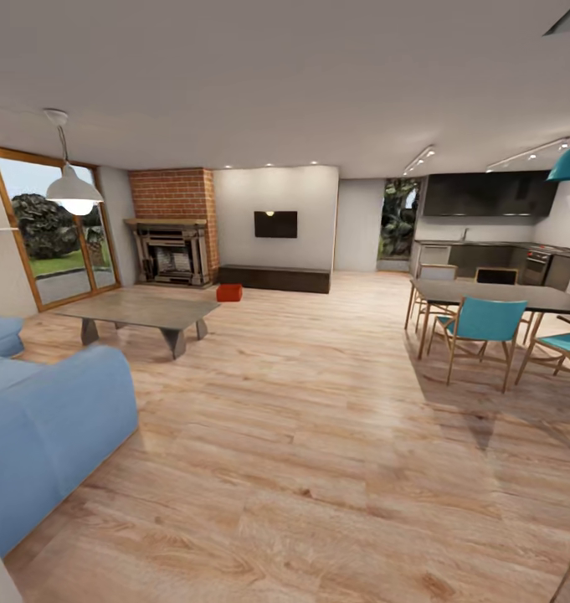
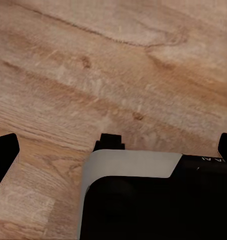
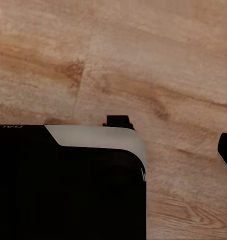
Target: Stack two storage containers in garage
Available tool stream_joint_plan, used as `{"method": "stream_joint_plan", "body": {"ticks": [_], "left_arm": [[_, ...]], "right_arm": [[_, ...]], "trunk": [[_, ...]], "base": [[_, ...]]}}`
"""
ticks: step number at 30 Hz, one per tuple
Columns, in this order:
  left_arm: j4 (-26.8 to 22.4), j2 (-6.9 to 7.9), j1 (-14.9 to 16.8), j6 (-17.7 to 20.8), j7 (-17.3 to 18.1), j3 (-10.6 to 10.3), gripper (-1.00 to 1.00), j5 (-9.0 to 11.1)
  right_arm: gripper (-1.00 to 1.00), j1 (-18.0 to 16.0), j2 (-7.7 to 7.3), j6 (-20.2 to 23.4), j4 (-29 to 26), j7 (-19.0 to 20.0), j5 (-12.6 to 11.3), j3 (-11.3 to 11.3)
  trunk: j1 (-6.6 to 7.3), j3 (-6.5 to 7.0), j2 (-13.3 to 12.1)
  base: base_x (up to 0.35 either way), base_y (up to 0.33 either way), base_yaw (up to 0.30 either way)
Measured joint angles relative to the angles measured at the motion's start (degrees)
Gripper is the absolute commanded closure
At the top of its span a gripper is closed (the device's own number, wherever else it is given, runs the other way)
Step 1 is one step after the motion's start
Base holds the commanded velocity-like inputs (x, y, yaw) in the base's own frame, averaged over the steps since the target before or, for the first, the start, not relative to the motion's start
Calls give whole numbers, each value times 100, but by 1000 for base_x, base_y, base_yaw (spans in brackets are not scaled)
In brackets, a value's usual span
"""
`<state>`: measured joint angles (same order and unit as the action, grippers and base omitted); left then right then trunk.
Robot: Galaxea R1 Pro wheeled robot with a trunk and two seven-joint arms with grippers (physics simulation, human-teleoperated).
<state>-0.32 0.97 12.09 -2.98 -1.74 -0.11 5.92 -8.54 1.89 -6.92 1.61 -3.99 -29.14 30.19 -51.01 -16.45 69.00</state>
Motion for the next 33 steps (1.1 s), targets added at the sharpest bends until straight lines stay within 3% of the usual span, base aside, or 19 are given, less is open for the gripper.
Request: {"method": "stream_joint_plan", "body": {"ticks": [33], "left_arm": [[0,0,0,0,0,0,-100,0]], "right_arm": [[-100,0,-4,0,-2,0,0,0]], "trunk": [[0,-23,0]], "base": [[316,0,0]]}}
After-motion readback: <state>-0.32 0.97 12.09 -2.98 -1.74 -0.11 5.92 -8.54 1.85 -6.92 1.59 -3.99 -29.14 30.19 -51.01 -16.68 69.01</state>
